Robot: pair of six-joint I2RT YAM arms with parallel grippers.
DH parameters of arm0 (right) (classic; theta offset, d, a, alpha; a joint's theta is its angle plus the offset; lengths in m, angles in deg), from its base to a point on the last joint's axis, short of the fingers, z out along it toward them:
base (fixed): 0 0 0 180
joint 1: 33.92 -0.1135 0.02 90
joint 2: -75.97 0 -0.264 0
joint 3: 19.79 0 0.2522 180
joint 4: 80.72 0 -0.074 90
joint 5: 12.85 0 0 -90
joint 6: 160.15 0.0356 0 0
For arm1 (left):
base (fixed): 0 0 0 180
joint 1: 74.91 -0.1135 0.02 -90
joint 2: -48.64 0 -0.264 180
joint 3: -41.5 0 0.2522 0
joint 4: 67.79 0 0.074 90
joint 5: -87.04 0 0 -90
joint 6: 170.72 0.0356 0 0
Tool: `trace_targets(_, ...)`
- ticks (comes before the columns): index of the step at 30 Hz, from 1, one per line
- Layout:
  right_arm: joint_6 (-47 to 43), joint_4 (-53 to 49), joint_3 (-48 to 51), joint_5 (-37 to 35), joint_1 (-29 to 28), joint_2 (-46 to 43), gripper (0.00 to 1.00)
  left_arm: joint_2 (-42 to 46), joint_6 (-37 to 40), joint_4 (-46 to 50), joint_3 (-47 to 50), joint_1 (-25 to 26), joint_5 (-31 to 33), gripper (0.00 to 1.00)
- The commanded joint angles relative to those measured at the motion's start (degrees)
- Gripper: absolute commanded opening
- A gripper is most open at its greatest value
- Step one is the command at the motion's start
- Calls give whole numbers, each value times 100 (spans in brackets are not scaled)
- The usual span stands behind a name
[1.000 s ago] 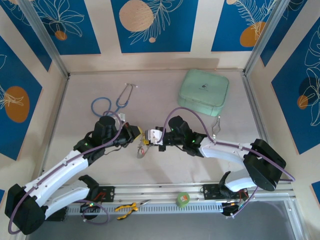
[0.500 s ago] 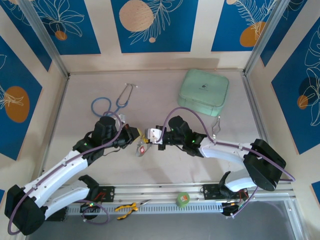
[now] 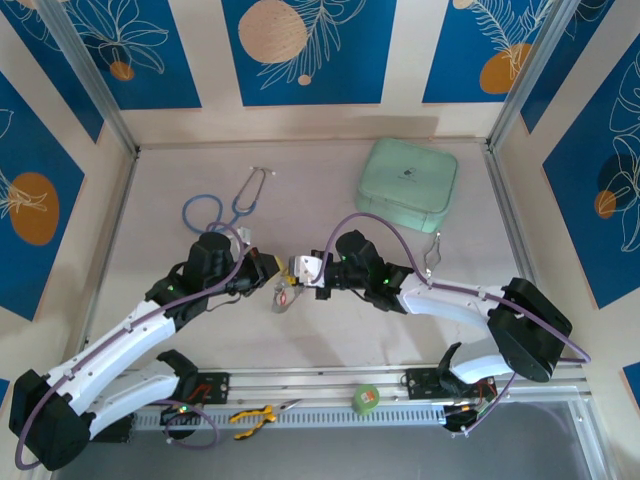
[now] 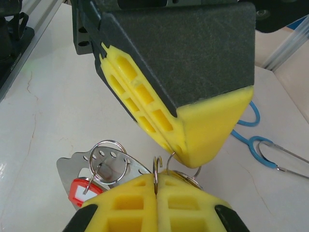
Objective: Put the keys on the keyring
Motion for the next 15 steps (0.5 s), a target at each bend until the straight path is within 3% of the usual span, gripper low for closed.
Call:
trace_targets(1, -24, 37, -244, -186, 5, 88, 0, 0, 1, -128, -104, 120, -205, 0)
trace_targets(15, 24, 0, -300, -322, 2, 113, 0, -81, 253, 57, -244, 239, -186, 0)
